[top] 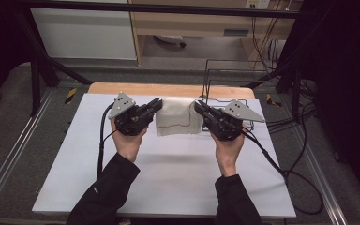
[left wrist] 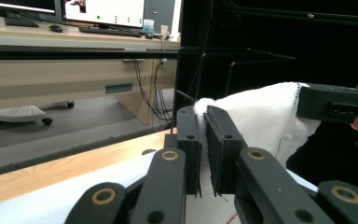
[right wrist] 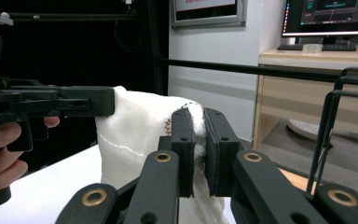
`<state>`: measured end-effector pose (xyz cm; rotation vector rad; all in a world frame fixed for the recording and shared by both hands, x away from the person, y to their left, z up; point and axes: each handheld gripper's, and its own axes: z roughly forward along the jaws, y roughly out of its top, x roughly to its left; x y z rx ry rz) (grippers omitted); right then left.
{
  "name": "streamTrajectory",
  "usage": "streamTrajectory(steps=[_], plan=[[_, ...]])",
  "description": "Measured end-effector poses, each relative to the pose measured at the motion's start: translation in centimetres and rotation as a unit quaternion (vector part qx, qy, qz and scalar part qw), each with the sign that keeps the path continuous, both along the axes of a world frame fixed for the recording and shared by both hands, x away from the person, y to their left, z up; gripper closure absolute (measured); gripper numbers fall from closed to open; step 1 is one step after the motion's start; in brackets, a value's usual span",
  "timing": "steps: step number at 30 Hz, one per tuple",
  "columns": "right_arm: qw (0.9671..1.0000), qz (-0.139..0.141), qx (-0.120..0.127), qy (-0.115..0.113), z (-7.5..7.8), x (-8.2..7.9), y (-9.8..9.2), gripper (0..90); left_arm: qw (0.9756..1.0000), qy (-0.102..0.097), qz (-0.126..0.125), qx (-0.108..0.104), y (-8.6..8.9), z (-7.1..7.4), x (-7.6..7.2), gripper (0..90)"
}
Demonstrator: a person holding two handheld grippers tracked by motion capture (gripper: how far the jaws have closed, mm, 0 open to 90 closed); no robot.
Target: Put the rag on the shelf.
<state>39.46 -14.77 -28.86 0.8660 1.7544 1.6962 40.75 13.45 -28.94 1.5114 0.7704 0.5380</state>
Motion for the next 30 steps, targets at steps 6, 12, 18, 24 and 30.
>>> streamTrajectory(steps=[6, 12, 18, 24, 30], plan=[[0.9999, -0.005, 0.003, -0.009, 0.7, 0.2, -0.4, 83.5, 1.0, -0.005, 0.002, -0.004, -0.5, 0.9, 0.3, 84.0], [0.9998, -0.01, 0.007, -0.018, 1.6, 0.4, -0.8, 83.5, 0.9999, -0.014, 0.0, -0.007, -1.0, 1.8, 0.6, 84.0], [0.9995, -0.017, 0.008, -0.026, 2.5, 0.6, -1.3, 83.6, 0.9997, -0.022, -0.001, -0.01, -1.7, 2.8, 0.9, 84.0], [0.999, -0.021, 0.007, -0.038, 3.7, 0.7, -1.9, 83.6, 0.9994, -0.033, -0.003, -0.013, -2.3, 3.8, 1.1, 84.0], [0.9984, -0.028, 0.01, -0.049, 4.7, 0.9, -2.4, 83.5, 0.9989, -0.044, -0.001, -0.017, -3.0, 4.8, 1.3, 84.0]])
